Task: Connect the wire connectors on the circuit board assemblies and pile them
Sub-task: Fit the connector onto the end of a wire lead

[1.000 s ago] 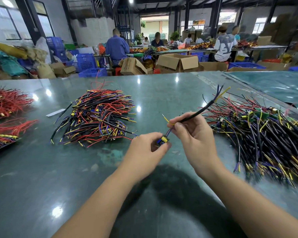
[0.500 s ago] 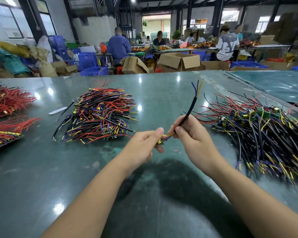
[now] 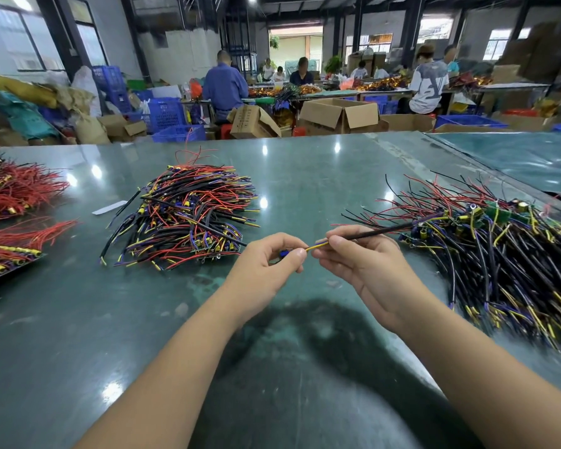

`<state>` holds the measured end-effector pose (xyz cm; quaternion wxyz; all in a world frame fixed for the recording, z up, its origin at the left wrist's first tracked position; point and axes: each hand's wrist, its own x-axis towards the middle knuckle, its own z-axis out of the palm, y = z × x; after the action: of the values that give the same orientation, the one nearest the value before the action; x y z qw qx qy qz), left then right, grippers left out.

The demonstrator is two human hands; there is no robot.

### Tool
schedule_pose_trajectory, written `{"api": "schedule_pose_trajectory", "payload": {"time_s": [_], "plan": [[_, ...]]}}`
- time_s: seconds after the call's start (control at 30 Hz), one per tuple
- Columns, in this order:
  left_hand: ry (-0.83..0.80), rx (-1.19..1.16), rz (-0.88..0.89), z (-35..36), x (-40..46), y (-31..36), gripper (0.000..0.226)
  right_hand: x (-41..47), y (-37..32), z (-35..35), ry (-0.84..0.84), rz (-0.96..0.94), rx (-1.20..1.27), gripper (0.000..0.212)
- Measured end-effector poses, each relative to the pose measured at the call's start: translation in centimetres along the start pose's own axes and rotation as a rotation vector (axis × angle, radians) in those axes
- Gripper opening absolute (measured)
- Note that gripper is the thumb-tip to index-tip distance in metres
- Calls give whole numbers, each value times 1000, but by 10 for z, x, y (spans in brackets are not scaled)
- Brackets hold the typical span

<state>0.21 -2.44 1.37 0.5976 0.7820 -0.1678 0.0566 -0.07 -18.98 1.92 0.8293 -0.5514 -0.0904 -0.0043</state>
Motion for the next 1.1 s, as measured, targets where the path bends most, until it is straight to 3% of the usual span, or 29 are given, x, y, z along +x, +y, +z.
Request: {"api": "schedule_pose_trajectory", "payload": {"time_s": [0.2, 0.47, 0.9, 1.1], "plan": [[13, 94, 82, 0, 0, -2, 14, 1, -5, 0, -15, 65, 142, 11], [21, 125, 75, 0, -1, 0, 6, -3, -1, 5, -1, -63, -173, 14], [58, 111, 87, -3, 0, 2, 16, -1, -1, 2, -22, -57, -251, 13], [-19, 34, 45, -5, -3, 5, 7, -1, -4, -2, -59, -282, -449, 18]]}}
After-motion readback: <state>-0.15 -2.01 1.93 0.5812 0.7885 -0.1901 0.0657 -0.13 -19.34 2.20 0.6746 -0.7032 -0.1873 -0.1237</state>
